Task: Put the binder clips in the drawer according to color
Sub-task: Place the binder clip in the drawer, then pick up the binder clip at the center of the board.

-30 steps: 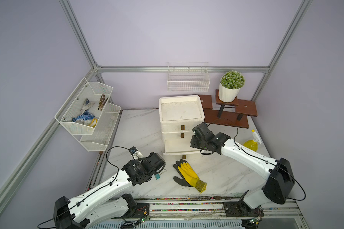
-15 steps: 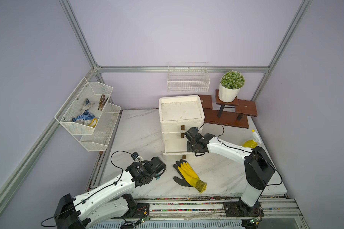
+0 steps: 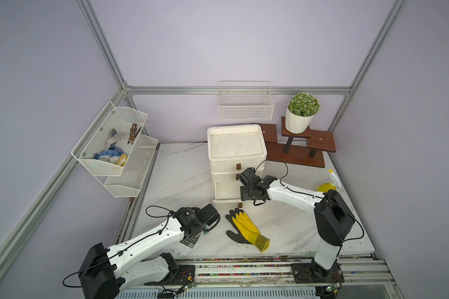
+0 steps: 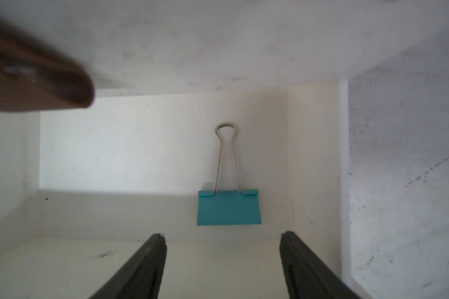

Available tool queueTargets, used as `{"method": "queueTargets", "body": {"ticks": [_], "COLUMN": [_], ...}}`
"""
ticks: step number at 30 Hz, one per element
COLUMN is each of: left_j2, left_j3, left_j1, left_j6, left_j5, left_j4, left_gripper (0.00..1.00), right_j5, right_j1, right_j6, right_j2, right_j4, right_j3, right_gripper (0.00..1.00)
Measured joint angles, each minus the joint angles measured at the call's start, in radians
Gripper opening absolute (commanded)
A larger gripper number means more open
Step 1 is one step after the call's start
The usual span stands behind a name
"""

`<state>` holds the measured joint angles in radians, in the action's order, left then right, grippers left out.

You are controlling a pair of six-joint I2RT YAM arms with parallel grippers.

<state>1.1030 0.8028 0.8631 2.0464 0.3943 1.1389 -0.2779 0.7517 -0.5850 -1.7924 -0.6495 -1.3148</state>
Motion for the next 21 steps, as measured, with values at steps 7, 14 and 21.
{"method": "queueTargets", "body": {"ticks": [7, 14, 21], "left_j2": [0.039, 0.079, 0.095], "left_j3": [0.009, -0.038, 0.001], "left_j1": [-0.001, -0.027, -0.125], "left_j6": [0.030, 0.038, 0.037], "left_j5": [-0.058, -0.121, -0.074], "left_j4": [-0.010, -0.134, -0.154], "left_gripper": [0.97, 0.94, 1.00], "right_j5": [-0.024, -0.035, -0.039], "right_j1": [0.006, 0.008, 0.008], "right_j6": [0.025, 0.025, 0.020], "right_j2": [0.123, 0.282, 0.379], "right_j4": [0.008, 0.011, 0.011], "right_j3": [0.011, 0.108, 0.181], "right_gripper": [0.78, 0.78, 0.78]}}
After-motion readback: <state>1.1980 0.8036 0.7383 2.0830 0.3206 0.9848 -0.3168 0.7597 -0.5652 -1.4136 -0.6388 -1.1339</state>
